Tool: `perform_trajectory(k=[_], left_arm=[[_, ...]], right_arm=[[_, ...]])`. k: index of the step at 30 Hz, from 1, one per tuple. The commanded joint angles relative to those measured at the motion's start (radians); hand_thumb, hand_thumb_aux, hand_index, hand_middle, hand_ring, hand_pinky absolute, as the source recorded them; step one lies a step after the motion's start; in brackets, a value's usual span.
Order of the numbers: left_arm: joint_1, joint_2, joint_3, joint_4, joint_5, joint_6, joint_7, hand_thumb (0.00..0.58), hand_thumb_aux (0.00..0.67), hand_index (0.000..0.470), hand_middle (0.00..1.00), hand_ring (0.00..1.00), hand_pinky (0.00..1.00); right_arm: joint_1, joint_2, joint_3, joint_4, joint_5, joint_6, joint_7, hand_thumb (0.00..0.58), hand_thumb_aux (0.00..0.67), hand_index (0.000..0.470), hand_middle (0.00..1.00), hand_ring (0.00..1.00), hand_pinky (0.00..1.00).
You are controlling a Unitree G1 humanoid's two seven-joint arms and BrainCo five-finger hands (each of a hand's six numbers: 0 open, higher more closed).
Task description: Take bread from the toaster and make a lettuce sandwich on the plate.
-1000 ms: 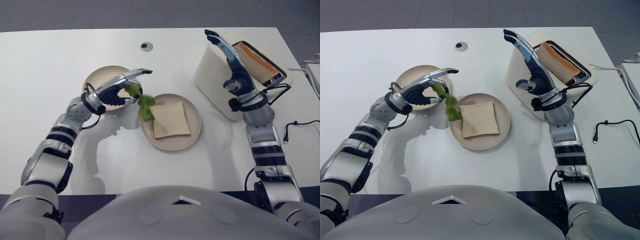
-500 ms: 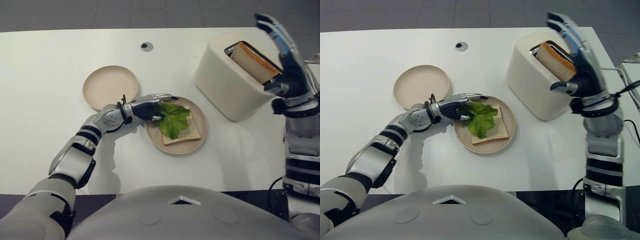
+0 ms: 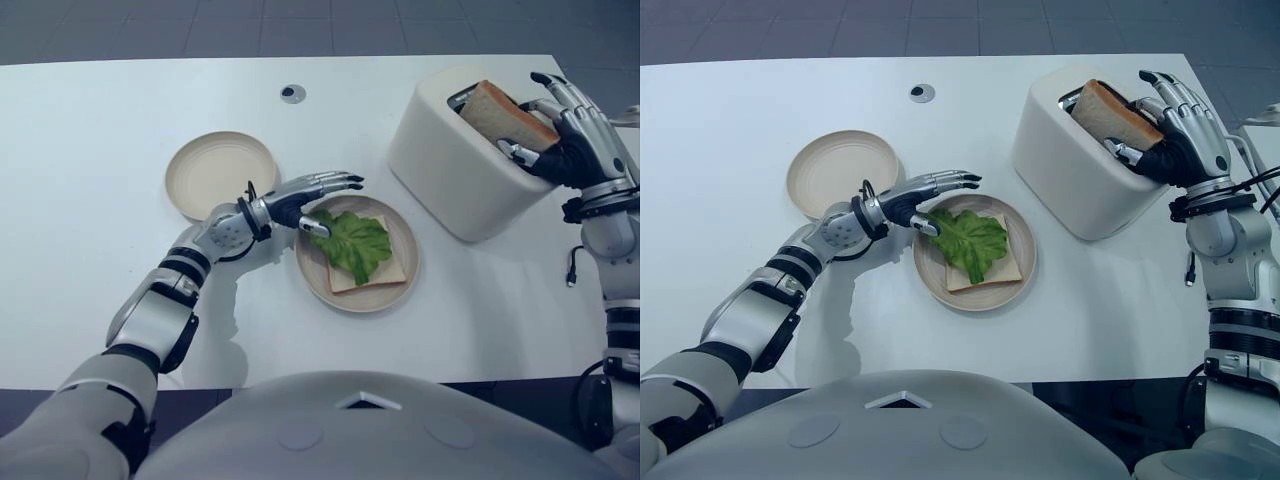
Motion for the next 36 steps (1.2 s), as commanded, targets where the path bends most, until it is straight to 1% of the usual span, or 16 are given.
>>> perform_trajectory(k=[1,2,5,9,11,12,15,17,20,22,24,27,29,32,36], left_arm=[[-0.009,0.006,0.031,-0.005,-0.046,-0.013,-0.011,0.000,0.000,0.000,0.00,0.00,0.00],[-0.010,0.010,0.039,-0.005,-0.057,-0.016,-0.015,0.000,0.000,0.000,0.00,0.00,0.00],[-0.015,0.026,0.062,-0.002,-0.081,-0.019,-0.022,0.000,0.000,0.000,0.00,0.00,0.00],[-0.017,0.040,0.090,0.006,-0.103,-0.022,-0.026,0.000,0.000,0.000,0.00,0.00,0.00],[-0.015,0.042,0.100,0.010,-0.121,-0.026,-0.035,0.000,0.000,0.000,0.00,0.00,0.00],[-0.013,0.042,0.105,0.012,-0.129,-0.030,-0.040,0.000,0.000,0.000,0.00,0.00,0.00],[-0.008,0.041,0.126,0.018,-0.202,-0.045,-0.083,0.000,0.000,0.000,0.00,0.00,0.00],[-0.005,0.039,0.144,0.020,-0.280,-0.050,-0.132,0.000,0.000,0.000,0.00,0.00,0.00],[0.015,0.029,0.176,-0.013,-0.495,-0.038,-0.282,0.000,0.000,0.000,0.00,0.00,0.00],[0.030,0.025,0.204,-0.046,-0.642,-0.009,-0.398,0.000,0.000,0.000,0.00,0.00,0.00],[0.045,0.012,0.251,-0.100,-0.817,0.059,-0.543,0.000,0.000,0.000,0.00,0.00,0.00],[0.073,-0.019,0.339,-0.231,-1.090,0.223,-0.781,0.000,0.000,0.000,0.00,0.00,0.00],[0.106,-0.030,0.384,-0.325,-1.208,0.316,-0.903,0.000,0.000,0.000,0.00,0.00,0.00],[0.158,-0.040,0.432,-0.427,-1.286,0.414,-1.029,0.000,0.000,0.000,0.00,0.00,0.00],[0.228,-0.057,0.443,-0.527,-1.297,0.492,-1.170,0.000,0.000,0.000,0.00,0.00,0.00]], right_arm=[[0.023,-0.008,-0.014,-0.046,0.070,-0.031,0.012,0.580,0.670,0.470,0.82,0.82,0.82],[0.023,-0.008,-0.024,-0.062,0.082,-0.038,0.006,0.580,0.670,0.470,1.00,1.00,1.00],[0.010,-0.001,-0.059,-0.099,0.110,-0.048,-0.026,0.580,0.670,0.470,1.00,1.00,1.00],[-0.034,0.036,-0.109,-0.147,0.121,-0.051,-0.107,0.580,0.670,0.470,1.00,1.00,1.00],[-0.046,0.051,-0.144,-0.163,0.147,-0.069,-0.142,0.580,0.670,0.470,1.00,1.00,1.00],[-0.048,0.057,-0.155,-0.171,0.174,-0.085,-0.146,0.580,0.670,0.470,1.00,1.00,1.00],[-0.032,0.061,-0.129,-0.228,0.344,-0.136,-0.071,0.580,0.670,0.470,1.00,1.00,1.00],[-0.017,0.055,-0.086,-0.276,0.453,-0.160,0.005,0.580,0.670,0.470,1.00,1.00,1.00],[0.015,0.031,0.034,-0.351,0.618,-0.162,0.175,0.580,0.670,0.470,1.00,1.00,1.00],[0.011,0.013,0.124,-0.370,0.680,-0.133,0.296,0.580,0.670,0.470,1.00,1.00,1.00],[-0.019,0.013,0.203,-0.366,0.763,-0.073,0.417,0.580,0.670,0.470,1.00,1.00,1.00],[-0.066,0.026,0.326,-0.299,0.723,-0.009,0.569,0.580,0.670,0.470,1.00,1.00,1.00],[-0.095,0.045,0.388,-0.246,0.689,0.005,0.643,0.580,0.670,0.470,1.00,1.00,1.00],[-0.136,0.069,0.464,-0.174,0.669,0.032,0.752,0.580,0.670,0.470,1.00,1.00,1.00],[-0.195,0.098,0.535,-0.053,0.627,0.051,0.868,0.580,0.670,0.470,1.00,1.00,1.00]])
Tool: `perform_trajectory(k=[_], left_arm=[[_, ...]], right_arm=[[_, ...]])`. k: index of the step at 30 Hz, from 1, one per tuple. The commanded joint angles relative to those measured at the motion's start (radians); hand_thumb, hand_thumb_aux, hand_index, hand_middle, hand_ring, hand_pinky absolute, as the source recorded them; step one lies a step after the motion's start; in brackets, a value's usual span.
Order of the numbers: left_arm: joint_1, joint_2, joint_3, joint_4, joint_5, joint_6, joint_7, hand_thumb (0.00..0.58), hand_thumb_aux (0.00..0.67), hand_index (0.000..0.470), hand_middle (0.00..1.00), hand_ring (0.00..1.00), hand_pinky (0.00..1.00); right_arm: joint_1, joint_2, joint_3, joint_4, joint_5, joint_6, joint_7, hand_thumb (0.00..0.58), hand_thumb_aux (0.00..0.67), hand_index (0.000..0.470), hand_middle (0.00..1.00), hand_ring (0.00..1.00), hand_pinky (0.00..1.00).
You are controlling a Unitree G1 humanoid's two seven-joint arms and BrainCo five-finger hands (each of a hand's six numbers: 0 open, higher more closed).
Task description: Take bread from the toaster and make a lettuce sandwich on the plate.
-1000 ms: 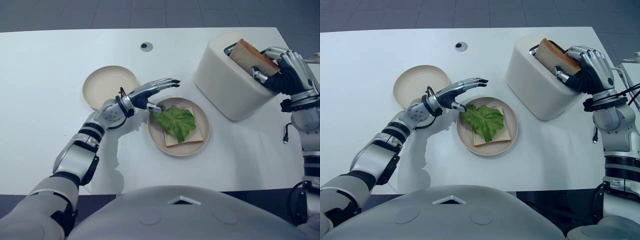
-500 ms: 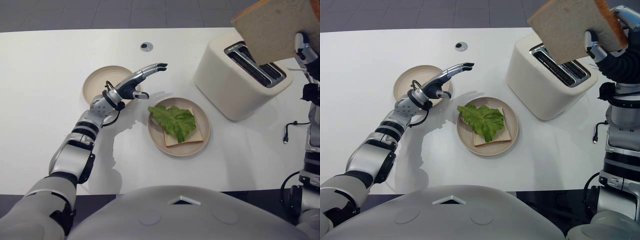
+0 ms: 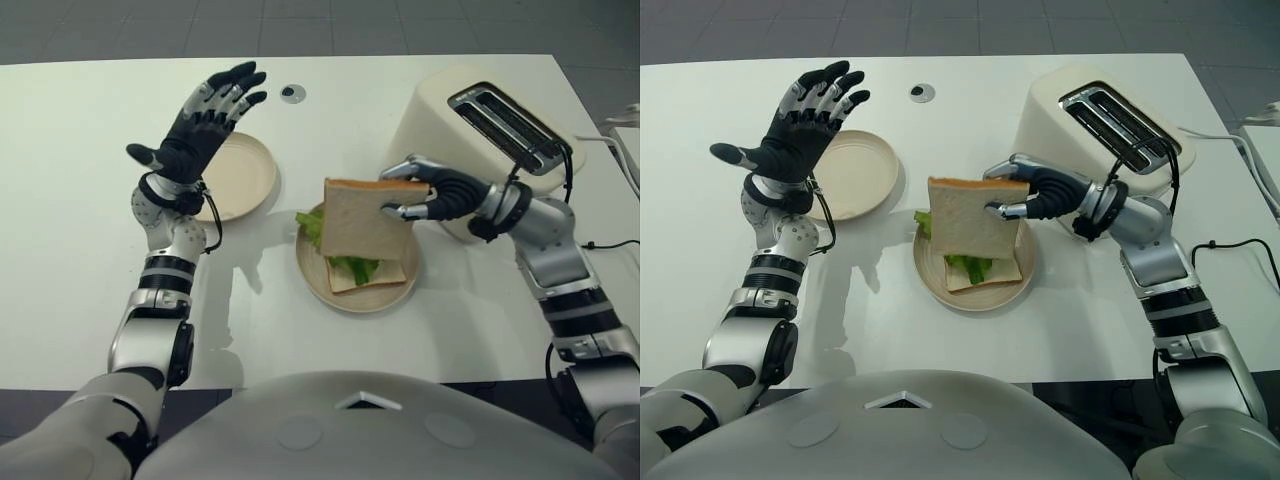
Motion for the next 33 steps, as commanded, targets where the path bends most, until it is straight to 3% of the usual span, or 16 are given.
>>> perform_trajectory(k=[1,4,8,14,22,23,24,29,33], left_arm=[[0.066,-0.017,0.009,-0.086,-0.001,0.065,-0.116,0.000,0.000,0.000,0.00,0.00,0.00],[0.084,-0.033,0.013,-0.098,0.041,0.076,-0.156,0.000,0.000,0.000,0.00,0.00,0.00],[0.115,-0.051,-0.023,-0.090,0.138,0.039,-0.213,0.000,0.000,0.000,0.00,0.00,0.00],[0.148,-0.048,-0.215,0.092,0.564,-0.214,-0.173,0.000,0.000,0.000,0.00,0.00,0.00],[0.116,0.003,-0.370,0.264,0.855,-0.374,-0.021,0.000,0.000,0.000,0.00,0.00,0.00],[0.111,0.013,-0.380,0.276,0.876,-0.383,0.000,0.000,0.000,0.000,0.00,0.00,0.00],[0.105,0.022,-0.389,0.289,0.899,-0.391,0.024,0.000,0.000,0.000,0.00,0.00,0.00],[0.053,0.076,-0.425,0.348,1.069,-0.414,0.208,0.000,0.000,0.000,0.00,0.00,0.00],[0.025,0.111,-0.449,0.360,1.176,-0.406,0.342,0.005,0.003,0.002,0.00,0.00,0.00]], right_arm=[[-0.059,0.026,0.063,0.105,-0.050,0.021,0.101,0.580,0.670,0.470,1.00,1.00,1.00],[-0.087,0.048,0.081,0.171,-0.048,0.029,0.162,0.580,0.670,0.470,1.00,1.00,1.00],[-0.140,0.075,0.088,0.319,-0.171,0.010,0.110,0.580,0.670,0.470,1.00,1.00,1.00],[-0.161,0.129,0.110,0.434,-0.331,-0.048,-0.016,0.580,0.670,0.470,1.00,1.00,1.00],[-0.187,0.165,0.111,0.467,-0.422,-0.069,-0.148,0.580,0.670,0.470,0.97,0.97,0.97],[-0.195,0.177,0.099,0.466,-0.436,-0.065,-0.196,0.355,0.252,0.177,0.19,0.19,0.19],[-0.203,0.191,0.082,0.464,-0.441,-0.063,-0.241,0.000,0.000,0.000,0.00,0.00,0.00],[-0.252,0.252,-0.060,0.471,-0.384,-0.033,-0.455,0.000,0.000,0.000,0.00,0.00,0.00],[-0.232,0.277,-0.109,0.422,-0.326,-0.062,-0.485,0.000,0.000,0.000,0.00,0.00,0.00]])
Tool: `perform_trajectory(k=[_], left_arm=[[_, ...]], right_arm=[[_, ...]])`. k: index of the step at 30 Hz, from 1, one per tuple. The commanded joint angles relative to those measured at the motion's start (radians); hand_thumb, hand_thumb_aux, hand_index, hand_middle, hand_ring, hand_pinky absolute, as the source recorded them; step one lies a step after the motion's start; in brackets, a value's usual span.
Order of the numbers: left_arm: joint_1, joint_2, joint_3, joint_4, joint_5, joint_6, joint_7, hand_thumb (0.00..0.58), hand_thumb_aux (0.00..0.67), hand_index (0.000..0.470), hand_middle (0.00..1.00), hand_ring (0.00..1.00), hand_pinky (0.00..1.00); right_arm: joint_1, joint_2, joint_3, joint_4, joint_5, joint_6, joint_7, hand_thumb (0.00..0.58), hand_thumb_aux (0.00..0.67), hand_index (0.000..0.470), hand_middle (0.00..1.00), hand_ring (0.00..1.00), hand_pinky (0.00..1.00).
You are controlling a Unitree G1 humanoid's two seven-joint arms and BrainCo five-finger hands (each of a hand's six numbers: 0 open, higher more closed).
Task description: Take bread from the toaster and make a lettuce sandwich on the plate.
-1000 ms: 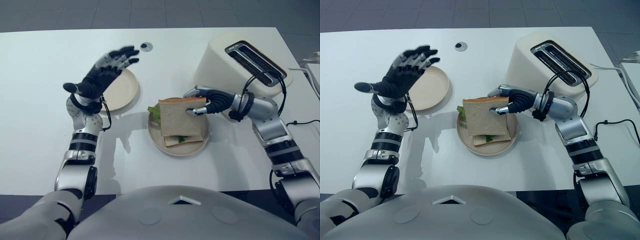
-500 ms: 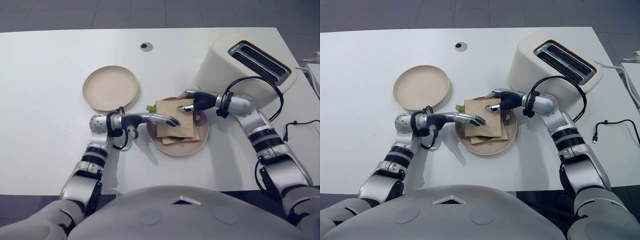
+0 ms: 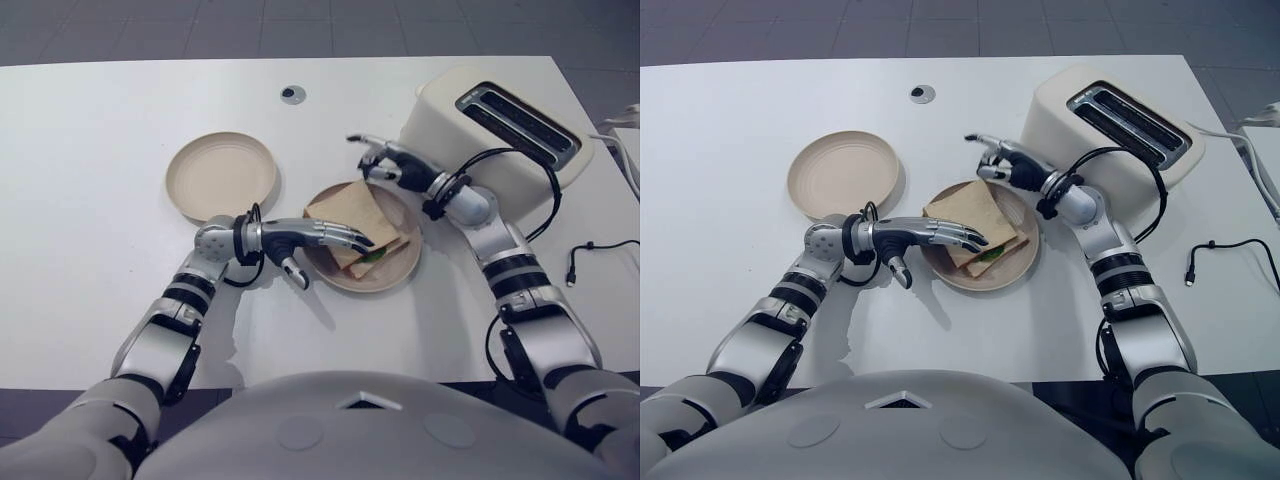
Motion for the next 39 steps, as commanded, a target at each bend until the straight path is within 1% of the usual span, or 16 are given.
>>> perform_trajectory(k=[1,6,7,8,9,10,11,12,14,15,19,24,29,35,36,39], left_arm=[[0.028,0.101,-0.075,0.107,0.264,0.085,0.086,0.000,0.000,0.000,0.00,0.00,0.00],[-0.016,0.183,-0.048,0.100,0.303,0.096,0.230,0.009,0.005,0.004,0.00,0.00,0.00],[-0.019,0.201,-0.040,0.092,0.287,0.087,0.241,0.036,0.021,0.015,0.00,0.00,0.00],[-0.020,0.214,-0.034,0.083,0.256,0.074,0.245,0.087,0.053,0.037,0.00,0.00,0.00],[-0.017,0.219,-0.027,0.066,0.190,0.054,0.239,0.374,0.271,0.190,0.00,0.00,0.00],[-0.009,0.217,-0.024,0.032,0.099,0.044,0.223,0.462,0.368,0.258,0.00,0.00,0.00],[0.005,0.216,-0.035,-0.030,-0.030,0.044,0.192,0.580,0.670,0.470,0.12,0.12,0.12],[0.020,0.217,-0.049,-0.090,-0.157,0.050,0.154,0.580,0.670,0.470,0.35,0.35,0.35],[0.060,0.224,-0.069,-0.211,-0.409,0.104,0.032,0.580,0.670,0.470,0.89,0.89,0.89],[0.079,0.228,-0.073,-0.262,-0.513,0.143,-0.038,0.580,0.670,0.470,1.00,1.00,1.00],[0.164,0.243,-0.073,-0.420,-0.779,0.307,-0.320,0.580,0.670,0.470,1.00,1.00,1.00],[0.217,0.220,-0.113,-0.311,-0.625,0.314,-0.494,0.580,0.670,0.470,1.00,1.00,1.00],[0.218,0.182,-0.108,-0.195,-0.496,0.297,-0.485,0.580,0.670,0.470,1.00,1.00,1.00],[0.042,0.036,-0.024,0.136,-0.213,0.218,-0.122,0.580,0.670,0.470,1.00,1.00,1.00],[-0.005,0.021,-0.014,0.199,-0.135,0.224,0.009,0.549,0.515,0.361,1.00,1.00,1.00],[-0.106,-0.006,-0.005,0.333,0.056,0.235,0.362,0.570,0.583,0.409,1.00,1.00,1.00]], right_arm=[[-0.005,0.029,-0.057,-0.063,0.090,-0.027,-0.017,0.000,0.000,0.000,0.00,0.00,0.00],[0.104,0.005,-0.045,-0.214,0.284,-0.056,0.145,0.000,0.000,0.000,0.00,0.00,0.00],[0.131,-0.007,-0.046,-0.252,0.343,-0.049,0.191,0.071,0.042,0.029,0.00,0.00,0.00],[0.158,-0.022,-0.048,-0.285,0.395,-0.043,0.239,0.447,0.349,0.245,0.10,0.10,0.10],[0.189,-0.044,-0.047,-0.313,0.436,-0.036,0.291,0.578,0.628,0.441,0.44,0.44,0.44],[0.221,-0.074,-0.037,-0.328,0.454,-0.039,0.346,0.580,0.670,0.470,0.60,0.60,0.60],[0.255,-0.104,-0.028,-0.337,0.468,-0.054,0.401,0.580,0.670,0.470,0.92,0.92,0.92],[0.284,-0.125,-0.026,-0.349,0.494,-0.056,0.450,0.580,0.670,0.470,1.00,1.00,1.00],[0.337,-0.164,-0.027,-0.370,0.546,-0.070,0.542,0.580,0.670,0.470,1.00,1.00,1.00],[0.363,-0.185,-0.026,-0.376,0.555,-0.079,0.579,0.580,0.670,0.470,1.00,1.00,1.00],[0.426,-0.238,0.023,-0.337,0.485,-0.126,0.697,0.580,0.670,0.470,1.00,1.00,1.00],[0.406,-0.181,0.126,-0.247,0.355,-0.138,0.730,0.580,0.670,0.470,1.00,1.00,1.00],[0.345,-0.061,0.186,-0.138,0.280,-0.143,0.673,0.580,0.670,0.470,1.00,1.00,1.00],[0.228,0.062,0.136,0.085,0.167,-0.166,0.418,0.580,0.670,0.470,1.00,1.00,1.00],[0.206,0.078,0.127,0.132,0.149,-0.175,0.368,0.580,0.670,0.470,1.00,1.00,1.00],[0.145,0.118,0.099,0.236,0.112,-0.216,0.235,0.580,0.670,0.470,1.00,1.00,1.00]])
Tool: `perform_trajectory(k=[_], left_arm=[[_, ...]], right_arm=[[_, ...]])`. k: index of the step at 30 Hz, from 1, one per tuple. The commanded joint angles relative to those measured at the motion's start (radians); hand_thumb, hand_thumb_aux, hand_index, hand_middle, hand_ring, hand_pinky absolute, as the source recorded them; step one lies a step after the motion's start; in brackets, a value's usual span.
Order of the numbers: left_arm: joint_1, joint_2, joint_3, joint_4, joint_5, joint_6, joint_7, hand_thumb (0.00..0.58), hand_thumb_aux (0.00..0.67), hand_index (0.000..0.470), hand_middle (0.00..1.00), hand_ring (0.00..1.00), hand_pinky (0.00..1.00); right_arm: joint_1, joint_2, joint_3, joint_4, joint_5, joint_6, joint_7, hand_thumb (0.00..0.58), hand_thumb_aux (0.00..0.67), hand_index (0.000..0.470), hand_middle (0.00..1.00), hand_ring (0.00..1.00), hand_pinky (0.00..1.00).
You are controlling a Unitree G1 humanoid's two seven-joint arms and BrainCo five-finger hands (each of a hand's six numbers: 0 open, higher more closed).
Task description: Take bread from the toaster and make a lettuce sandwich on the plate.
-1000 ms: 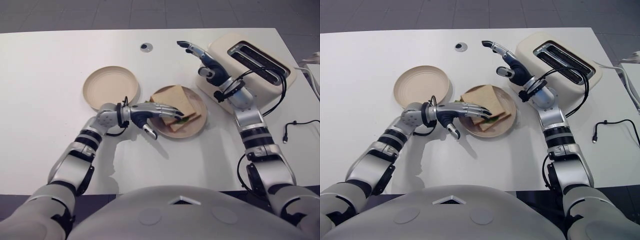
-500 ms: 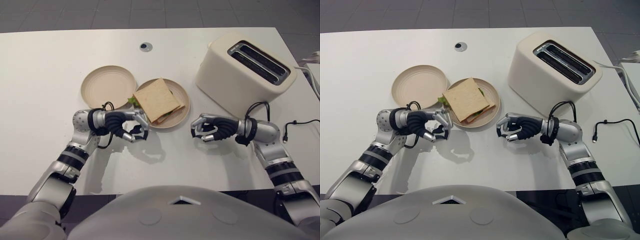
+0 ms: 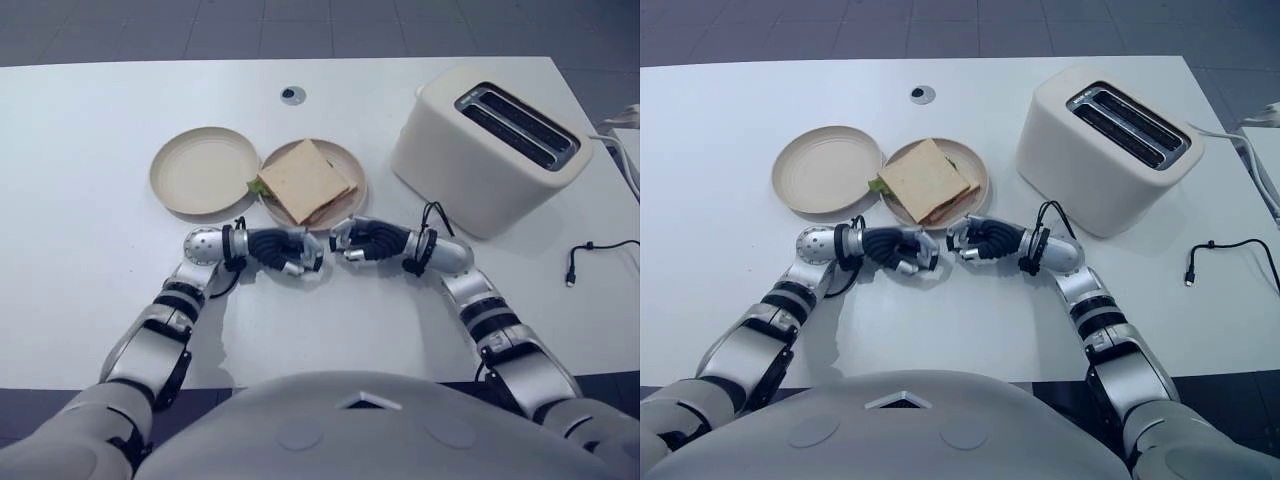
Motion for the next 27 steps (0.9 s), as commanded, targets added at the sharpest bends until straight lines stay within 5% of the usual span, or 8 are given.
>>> perform_trajectory(k=[1,2,6,7,9,12,13,27], left_arm=[[-0.099,-0.025,0.010,0.178,0.243,0.042,0.404,0.443,0.344,0.241,0.96,0.96,0.96],[-0.121,-0.032,0.018,0.203,0.274,0.046,0.491,0.005,0.003,0.002,0.87,0.87,0.87],[-0.167,-0.089,0.133,0.241,0.207,-0.001,0.643,0.000,0.000,0.000,0.00,0.00,0.00],[-0.163,-0.111,0.177,0.226,0.146,-0.041,0.632,0.000,0.000,0.000,0.00,0.00,0.00],[-0.143,-0.153,0.252,0.140,-0.012,-0.123,0.576,0.000,0.000,0.000,0.00,0.00,0.00],[-0.085,-0.174,0.273,-0.111,-0.159,-0.194,0.548,0.000,0.000,0.000,0.00,0.00,0.00],[-0.059,-0.172,0.263,-0.211,-0.204,-0.179,0.532,0.000,0.000,0.000,0.00,0.00,0.00],[0.034,-0.208,0.292,-0.380,-0.399,0.040,0.278,0.000,0.000,0.000,0.00,0.00,0.00]], right_arm=[[-0.060,0.045,-0.035,0.147,-0.079,-0.024,-0.157,0.580,0.670,0.470,1.00,1.00,1.00],[-0.084,0.059,-0.047,0.170,-0.090,-0.041,-0.210,0.580,0.670,0.470,1.00,1.00,1.00],[-0.164,0.108,-0.149,0.229,-0.059,-0.124,-0.382,0.580,0.670,0.470,0.85,0.85,0.85],[-0.173,0.120,-0.177,0.222,-0.027,-0.151,-0.401,0.580,0.670,0.470,0.76,0.76,0.76],[-0.177,0.139,-0.228,0.180,0.039,-0.198,-0.424,0.580,0.670,0.470,0.00,0.00,0.00],[-0.122,0.149,-0.264,-0.027,0.139,-0.222,-0.430,0.422,0.321,0.225,0.00,0.00,0.00],[-0.087,0.146,-0.264,-0.134,0.184,-0.202,-0.425,0.000,0.000,0.000,0.00,0.00,0.00],[0.120,0.125,-0.230,-0.530,0.366,-0.001,-0.265,0.000,0.000,0.000,0.00,0.00,0.00]])
